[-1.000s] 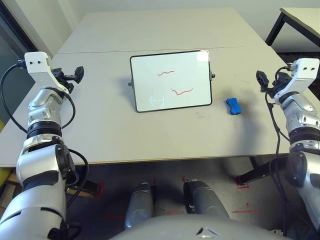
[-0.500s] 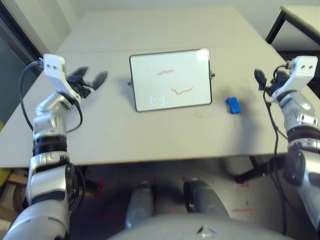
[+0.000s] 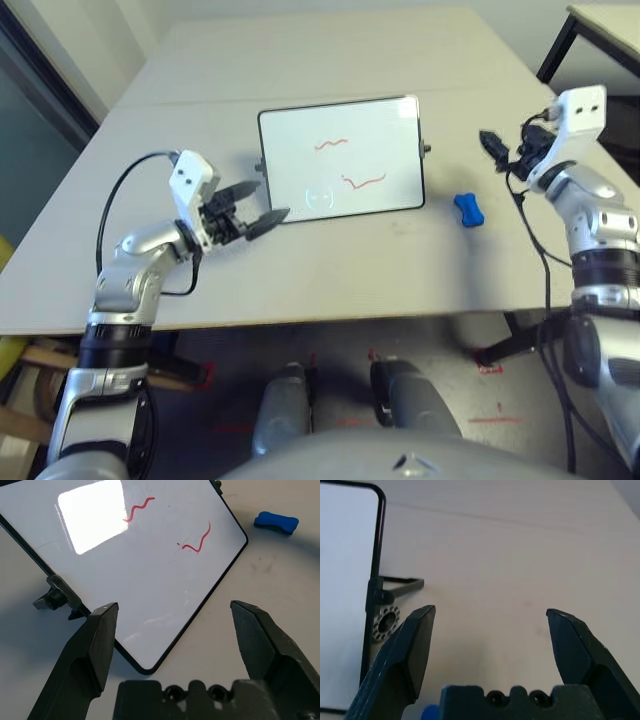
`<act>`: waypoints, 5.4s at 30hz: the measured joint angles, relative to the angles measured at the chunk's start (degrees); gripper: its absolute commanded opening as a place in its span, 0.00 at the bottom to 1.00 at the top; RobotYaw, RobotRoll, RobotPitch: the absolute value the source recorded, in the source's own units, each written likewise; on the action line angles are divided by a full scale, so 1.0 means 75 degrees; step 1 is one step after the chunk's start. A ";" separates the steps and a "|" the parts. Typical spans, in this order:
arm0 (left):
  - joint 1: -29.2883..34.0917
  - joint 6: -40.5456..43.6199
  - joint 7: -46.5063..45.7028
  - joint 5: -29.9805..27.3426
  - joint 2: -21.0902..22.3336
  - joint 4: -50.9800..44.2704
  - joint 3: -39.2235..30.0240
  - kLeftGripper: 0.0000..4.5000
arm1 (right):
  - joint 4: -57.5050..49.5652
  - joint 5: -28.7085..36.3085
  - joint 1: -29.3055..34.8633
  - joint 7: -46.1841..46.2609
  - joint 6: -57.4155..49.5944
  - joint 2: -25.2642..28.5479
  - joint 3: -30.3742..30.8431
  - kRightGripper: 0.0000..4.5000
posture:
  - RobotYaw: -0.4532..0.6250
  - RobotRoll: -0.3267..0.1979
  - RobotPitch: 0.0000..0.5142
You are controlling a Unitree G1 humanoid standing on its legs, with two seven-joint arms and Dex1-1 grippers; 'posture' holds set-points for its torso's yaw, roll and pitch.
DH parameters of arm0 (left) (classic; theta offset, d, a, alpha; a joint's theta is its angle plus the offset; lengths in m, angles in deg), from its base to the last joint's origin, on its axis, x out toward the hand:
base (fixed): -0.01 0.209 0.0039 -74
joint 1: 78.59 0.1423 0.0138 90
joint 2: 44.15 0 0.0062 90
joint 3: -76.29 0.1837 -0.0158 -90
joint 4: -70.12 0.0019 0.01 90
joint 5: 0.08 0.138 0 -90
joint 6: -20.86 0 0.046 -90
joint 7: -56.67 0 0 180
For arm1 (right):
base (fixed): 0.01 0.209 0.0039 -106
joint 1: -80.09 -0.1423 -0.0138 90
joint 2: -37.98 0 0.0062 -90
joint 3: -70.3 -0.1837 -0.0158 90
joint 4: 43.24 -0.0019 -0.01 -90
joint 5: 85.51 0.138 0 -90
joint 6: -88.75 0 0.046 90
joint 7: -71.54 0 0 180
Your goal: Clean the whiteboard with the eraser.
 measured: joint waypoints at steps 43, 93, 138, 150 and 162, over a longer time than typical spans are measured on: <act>0.0041 -0.0576 0.0325 0.0310 -0.0298 0.0167 0.0592 1.00 | 0.0400 -0.0271 -0.1362 0.1154 -0.5771 -0.0354 0.1003 0.99 | 0.33 0.62 0.10; -0.0240 -0.0451 -0.0004 0.0391 -0.0442 0.0072 0.0624 1.00 | 0.1095 -0.0573 -0.1511 0.0819 -0.5684 -0.0553 0.1401 0.53 | 0.32 0.62 0.19; -0.0548 -0.0563 0.0237 0.0556 0.0231 0.0620 0.0355 1.00 | -0.0469 -0.6043 -0.2789 -0.4159 0.1539 0.0012 0.6333 0.08 | 0.33 0.62 0.22; -0.0559 -0.0568 0.0235 0.0580 0.0277 0.0622 0.0340 1.00 | 0.0207 -0.6606 -0.2595 -0.3774 0.1837 -0.0379 0.6269 0.08 | 0.33 0.62 0.21; -0.0563 -0.0592 0.0185 0.0595 0.0277 0.0630 0.0340 1.00 | 0.0398 -0.6899 -0.2583 -0.3565 0.1855 -0.1005 0.6244 0.08 | 0.35 0.62 0.19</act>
